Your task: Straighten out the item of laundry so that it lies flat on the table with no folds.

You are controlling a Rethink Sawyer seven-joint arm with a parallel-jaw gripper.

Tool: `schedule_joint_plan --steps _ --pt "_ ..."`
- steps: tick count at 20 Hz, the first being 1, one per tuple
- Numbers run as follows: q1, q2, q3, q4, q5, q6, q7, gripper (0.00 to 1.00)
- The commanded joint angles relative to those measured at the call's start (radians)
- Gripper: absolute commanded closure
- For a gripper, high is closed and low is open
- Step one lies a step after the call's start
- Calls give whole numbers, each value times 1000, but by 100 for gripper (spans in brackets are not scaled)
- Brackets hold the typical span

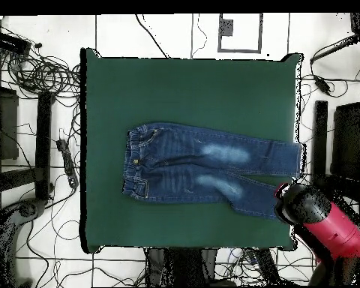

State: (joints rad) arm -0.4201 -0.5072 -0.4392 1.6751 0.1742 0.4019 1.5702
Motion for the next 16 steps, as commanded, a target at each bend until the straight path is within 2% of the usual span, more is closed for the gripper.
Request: schedule_joint_plan --steps 1,8,11,16 --pt "-182 -132 236 161 -96 -171 -5 0" --pt "-216 -123 266 192 -122 -179 80 0" --pt "-174 -144 243 190 -143 -185 104 0" --pt "-111 -158 234 190 -128 -156 154 0"
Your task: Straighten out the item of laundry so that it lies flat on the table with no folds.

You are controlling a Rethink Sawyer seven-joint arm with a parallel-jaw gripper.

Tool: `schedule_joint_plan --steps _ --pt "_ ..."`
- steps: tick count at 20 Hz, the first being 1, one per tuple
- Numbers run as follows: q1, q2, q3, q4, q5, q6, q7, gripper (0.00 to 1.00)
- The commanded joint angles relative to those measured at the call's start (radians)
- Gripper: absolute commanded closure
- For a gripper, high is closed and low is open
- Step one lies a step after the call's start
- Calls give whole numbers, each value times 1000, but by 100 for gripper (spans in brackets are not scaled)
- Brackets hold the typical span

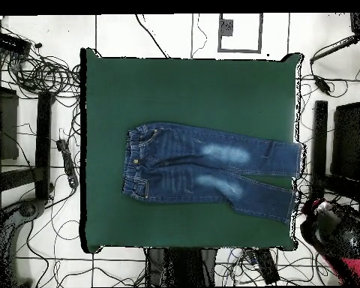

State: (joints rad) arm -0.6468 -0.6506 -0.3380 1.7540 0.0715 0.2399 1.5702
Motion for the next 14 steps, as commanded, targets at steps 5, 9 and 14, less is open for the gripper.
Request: schedule_joint_plan --steps 5,9,14 --pt "113 -7 191 152 9 -32 196 0" --pt "142 23 189 155 9 -40 213 0" --pt "191 43 179 166 44 -47 267 0"
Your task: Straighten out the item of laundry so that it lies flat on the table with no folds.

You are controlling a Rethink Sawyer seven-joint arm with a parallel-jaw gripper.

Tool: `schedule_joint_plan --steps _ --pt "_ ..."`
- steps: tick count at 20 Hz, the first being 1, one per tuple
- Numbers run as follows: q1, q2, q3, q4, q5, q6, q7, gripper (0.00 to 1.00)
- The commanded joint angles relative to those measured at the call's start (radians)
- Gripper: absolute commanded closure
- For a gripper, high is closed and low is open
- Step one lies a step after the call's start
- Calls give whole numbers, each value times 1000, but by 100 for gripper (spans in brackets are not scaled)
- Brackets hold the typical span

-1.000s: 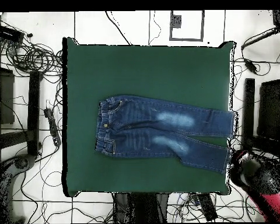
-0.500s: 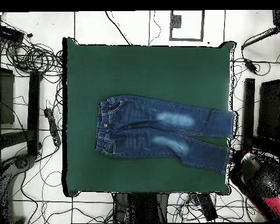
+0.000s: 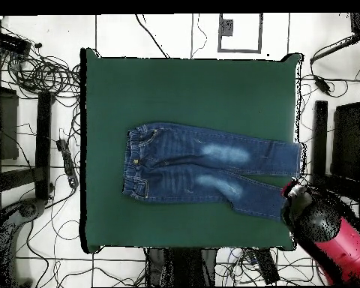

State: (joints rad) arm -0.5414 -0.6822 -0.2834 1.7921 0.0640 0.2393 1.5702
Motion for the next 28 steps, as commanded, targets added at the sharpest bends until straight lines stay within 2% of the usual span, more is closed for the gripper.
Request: schedule_joint_plan --steps 1,7,13,18,22,28 --pt "110 80 108 129 66 -45 290 0" --pt "251 106 24 120 156 -30 388 0" --pt "318 117 33 108 263 21 412 0" --pt "374 129 8 48 298 108 396 0" --pt "423 151 -28 11 328 150 435 0" --pt "489 189 -64 -1 383 146 509 0"
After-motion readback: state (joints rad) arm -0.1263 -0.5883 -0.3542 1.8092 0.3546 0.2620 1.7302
